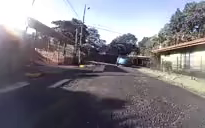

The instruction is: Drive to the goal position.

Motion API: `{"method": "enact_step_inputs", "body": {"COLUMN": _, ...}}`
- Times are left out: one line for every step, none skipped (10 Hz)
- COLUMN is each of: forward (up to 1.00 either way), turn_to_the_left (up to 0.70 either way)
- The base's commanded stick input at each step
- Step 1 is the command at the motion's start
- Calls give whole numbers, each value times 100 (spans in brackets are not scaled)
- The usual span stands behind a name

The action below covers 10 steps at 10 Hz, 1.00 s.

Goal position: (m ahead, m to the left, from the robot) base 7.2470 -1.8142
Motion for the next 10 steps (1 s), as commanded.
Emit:
{"method": "enact_step_inputs", "body": {"forward": 70, "turn_to_the_left": 0}}
{"method": "enact_step_inputs", "body": {"forward": 70, "turn_to_the_left": 0}}
{"method": "enact_step_inputs", "body": {"forward": 70, "turn_to_the_left": 0}}
{"method": "enact_step_inputs", "body": {"forward": 70, "turn_to_the_left": -2}}
{"method": "enact_step_inputs", "body": {"forward": 70, "turn_to_the_left": -12}}
{"method": "enact_step_inputs", "body": {"forward": 70, "turn_to_the_left": -28}}
{"method": "enact_step_inputs", "body": {"forward": 70, "turn_to_the_left": -35}}
{"method": "enact_step_inputs", "body": {"forward": 70, "turn_to_the_left": -35}}
{"method": "enact_step_inputs", "body": {"forward": 70, "turn_to_the_left": -35}}
{"method": "enact_step_inputs", "body": {"forward": 70, "turn_to_the_left": -5}}
